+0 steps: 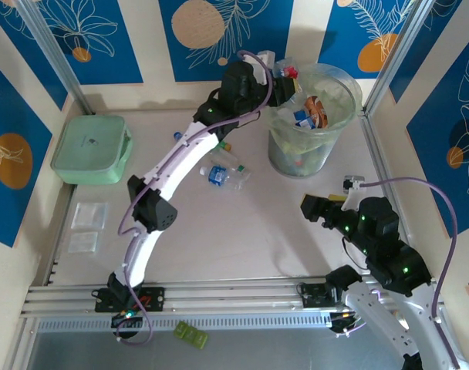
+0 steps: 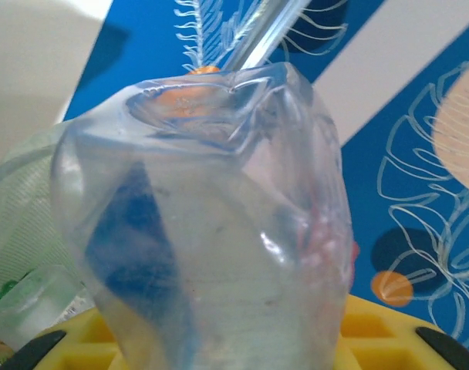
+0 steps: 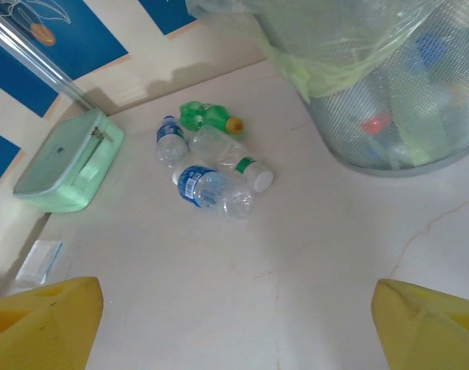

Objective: Put the plastic bottles in the bin

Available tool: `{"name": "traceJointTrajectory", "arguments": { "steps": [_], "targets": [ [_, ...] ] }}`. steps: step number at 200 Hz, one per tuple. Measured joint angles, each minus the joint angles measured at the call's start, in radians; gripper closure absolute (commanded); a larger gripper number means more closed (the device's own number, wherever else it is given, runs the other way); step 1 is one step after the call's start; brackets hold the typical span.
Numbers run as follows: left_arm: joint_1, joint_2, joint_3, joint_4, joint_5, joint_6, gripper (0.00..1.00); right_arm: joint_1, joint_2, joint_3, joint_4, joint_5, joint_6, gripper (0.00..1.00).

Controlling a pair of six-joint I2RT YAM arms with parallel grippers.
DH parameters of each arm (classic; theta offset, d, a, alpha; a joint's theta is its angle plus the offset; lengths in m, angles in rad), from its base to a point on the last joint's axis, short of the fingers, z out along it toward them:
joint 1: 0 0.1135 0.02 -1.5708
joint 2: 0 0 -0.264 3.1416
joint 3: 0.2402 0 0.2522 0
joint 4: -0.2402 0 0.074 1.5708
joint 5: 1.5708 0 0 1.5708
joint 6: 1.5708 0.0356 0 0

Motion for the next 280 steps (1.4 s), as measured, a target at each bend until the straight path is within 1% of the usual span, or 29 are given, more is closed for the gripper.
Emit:
{"name": "traceJointTrajectory", "arguments": {
  "steps": [29,55,82,105,112,123,180,213,231,256,280],
  "targets": [
    [0.002,0.079,0.037,0.004,-0.037,-0.052,0.70,-0.002,-0.011,-0.006,-0.014,0.007,-0.010,0.11],
    [0.002,0.155,0.086,0.027,-0.058,-0.091,0.67,-0.002,-0.013,-0.034,-0.016,0.005,-0.009,0.11],
    [0.002,0.180,0.107,0.064,-0.081,-0.109,0.47,-0.002,-0.013,-0.055,-0.021,0.001,-0.009,0.11],
    [0.002,0.180,0.114,0.071,-0.091,-0.126,0.33,-0.002,-0.013,-0.055,-0.021,0.002,-0.009,0.11],
    [0.002,0.180,0.115,0.071,-0.092,-0.128,0.29,-0.002,-0.013,-0.055,-0.021,0.002,-0.009,0.11],
    [0.002,0.180,0.116,0.077,-0.092,-0.125,0.26,-0.002,-0.013,-0.055,-0.021,0.002,-0.009,0.11],
    [0.002,0.179,0.114,0.080,-0.093,-0.112,0.24,-0.002,-0.013,-0.055,-0.021,0.002,-0.009,0.11],
    [0.002,0.126,0.044,0.073,-0.092,-0.069,0.24,-0.002,-0.013,-0.040,-0.033,0.002,-0.009,0.13],
    [0.002,0.073,-0.002,0.050,-0.083,-0.032,0.24,-0.002,-0.013,-0.016,-0.043,0.002,-0.010,0.14],
    [0.002,-0.026,-0.056,-0.024,-0.071,0.018,0.23,-0.002,0.000,0.032,-0.053,0.001,-0.018,0.18],
    [0.002,-0.189,-0.178,-0.097,-0.065,0.065,0.19,-0.002,0.041,0.086,-0.058,-0.014,-0.040,0.22]
  ]
}}
